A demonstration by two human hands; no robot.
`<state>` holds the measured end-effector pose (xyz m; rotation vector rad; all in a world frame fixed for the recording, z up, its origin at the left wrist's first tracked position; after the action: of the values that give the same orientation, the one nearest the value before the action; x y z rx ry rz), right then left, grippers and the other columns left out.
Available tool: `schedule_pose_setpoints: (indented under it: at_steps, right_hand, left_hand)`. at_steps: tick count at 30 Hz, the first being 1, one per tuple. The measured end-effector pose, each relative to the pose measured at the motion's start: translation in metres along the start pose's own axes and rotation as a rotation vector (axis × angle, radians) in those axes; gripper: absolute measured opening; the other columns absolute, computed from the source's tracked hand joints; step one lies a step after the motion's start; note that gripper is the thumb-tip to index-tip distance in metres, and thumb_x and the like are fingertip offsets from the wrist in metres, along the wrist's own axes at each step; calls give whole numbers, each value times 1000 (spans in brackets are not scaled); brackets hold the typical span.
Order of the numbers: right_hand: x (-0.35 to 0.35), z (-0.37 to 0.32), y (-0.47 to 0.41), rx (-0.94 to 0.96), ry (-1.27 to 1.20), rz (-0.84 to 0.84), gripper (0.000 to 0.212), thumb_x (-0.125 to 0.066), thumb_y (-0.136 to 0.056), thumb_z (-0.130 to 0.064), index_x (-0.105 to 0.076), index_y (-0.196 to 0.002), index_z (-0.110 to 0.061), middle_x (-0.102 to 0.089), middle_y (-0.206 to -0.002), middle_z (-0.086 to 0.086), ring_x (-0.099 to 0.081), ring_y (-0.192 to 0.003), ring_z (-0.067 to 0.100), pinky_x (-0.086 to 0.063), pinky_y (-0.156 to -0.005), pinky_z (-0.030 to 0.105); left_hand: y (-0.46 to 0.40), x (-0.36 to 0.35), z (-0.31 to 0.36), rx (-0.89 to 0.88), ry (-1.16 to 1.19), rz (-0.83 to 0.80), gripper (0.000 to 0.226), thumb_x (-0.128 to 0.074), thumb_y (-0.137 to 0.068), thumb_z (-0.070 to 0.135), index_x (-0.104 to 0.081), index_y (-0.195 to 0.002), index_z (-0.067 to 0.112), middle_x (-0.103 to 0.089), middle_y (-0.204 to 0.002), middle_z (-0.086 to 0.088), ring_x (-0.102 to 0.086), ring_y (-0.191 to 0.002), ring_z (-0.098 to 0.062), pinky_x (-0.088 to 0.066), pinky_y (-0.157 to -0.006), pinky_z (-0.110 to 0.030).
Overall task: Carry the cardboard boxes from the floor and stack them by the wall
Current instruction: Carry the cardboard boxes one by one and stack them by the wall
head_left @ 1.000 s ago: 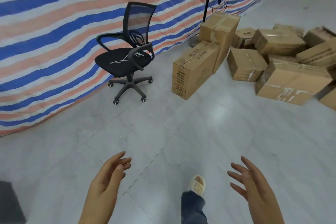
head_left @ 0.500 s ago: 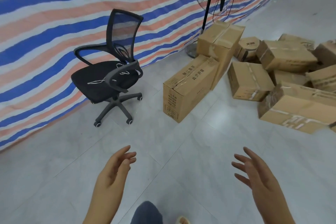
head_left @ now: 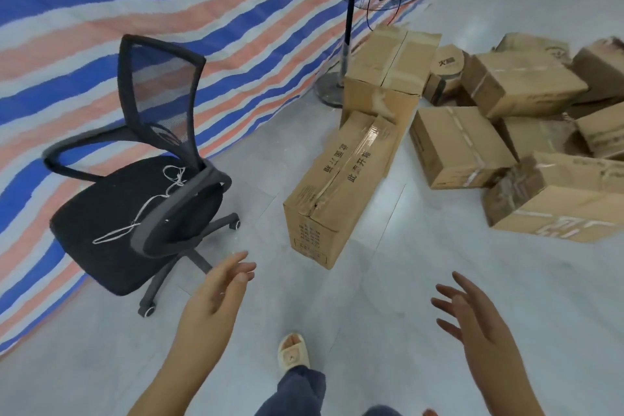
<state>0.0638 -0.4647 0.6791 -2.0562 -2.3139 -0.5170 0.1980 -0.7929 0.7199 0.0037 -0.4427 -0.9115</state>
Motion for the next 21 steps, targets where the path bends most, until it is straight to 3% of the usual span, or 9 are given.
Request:
schedule_pose_setpoints:
  at_steps: [3, 6, 8, 12, 14, 16, 19, 21]
  right_hand:
    - [-27, -30, -63, 2, 35, 28, 31, -42, -99, -25, -49, -128, -29, -63, -116, -5, -63, -104, 14, -53, -88, 33]
    - [-50, -38, -116, -23, 42, 10, 28, -42, -99, -26, -48, -127, -30, -62, -117, -4, -63, -104, 13, -50, -91, 36]
    - [-69, -27, -154, -77, 70, -19, 28, -42, -100, -25, -48, -127, -30, -60, -118, -4, -62, -105, 13, -50, -92, 35]
    - [-127, 36, -241, -240, 124, -124, 25, -43, -100, -25, -48, -123, -34, -61, -115, -6, -62, -99, 5, -49, -84, 24]
    - [-159, 80, -282, -357, 147, -186, 26, -42, -101, -25, -48, -126, -31, -60, -118, -2, -61, -98, 5, -49, -84, 24]
    - [-188, 125, -313, -482, 179, -236, 34, -41, -101, -28, -45, -135, -25, -55, -127, 3, -59, -105, 12, -48, -90, 29]
    - [-226, 186, -342, -663, 216, -308, 47, -40, -101, -34, -32, -146, -23, -42, -144, 4, -49, -117, 17, -43, -99, 32]
    - [-245, 223, -355, -749, 213, -339, 57, -40, -100, -36, -21, -151, -20, -30, -153, 3, -42, -129, 20, -39, -99, 29]
  left_hand:
    - [-90, -5, 21, -19, -67, -109, 26, -48, -97, 17, -57, -113, 36, -68, -104, 16, -60, -99, 6, -41, -78, -4]
    - [-162, -23, 29, -24, -120, -175, 27, -46, -99, 15, -56, -115, 35, -66, -108, 15, -58, -104, 5, -39, -82, -8]
    - [-209, -46, 22, -13, -138, -213, 30, -46, -99, 16, -54, -108, 44, -65, -106, 19, -57, -103, 5, -39, -81, -8]
    - [-300, -110, -34, 88, -210, -275, 32, -47, -98, 18, -52, -100, 49, -62, -100, 23, -56, -99, 6, -39, -72, -5]
    - [-338, -141, -75, 160, -267, -292, 25, -47, -98, 20, -55, -111, 40, -60, -101, 20, -54, -97, 6, -38, -70, -4]
    - [-371, -169, -114, 202, -345, -321, 32, -47, -98, 24, -53, -129, 25, -59, -111, 13, -51, -94, 6, -36, -70, -3]
    - [-414, -199, -168, 258, -382, -288, 40, -47, -98, 23, -50, -135, 12, -59, -119, 5, -51, -99, 8, -31, -81, -4]
    - [-438, -209, -212, 361, -373, -199, 48, -46, -99, 25, -39, -144, 9, -49, -137, -2, -46, -122, 1, -26, -95, -8]
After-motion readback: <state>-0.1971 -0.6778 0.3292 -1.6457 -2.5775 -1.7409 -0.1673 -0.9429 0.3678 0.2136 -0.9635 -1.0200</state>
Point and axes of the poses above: each hand's wrist, its own y-axis away from the middle knuckle, its own x-axis out of the back of the hand, z = x × y, the point moved 7 cm from there along -y, towards the middle knuckle
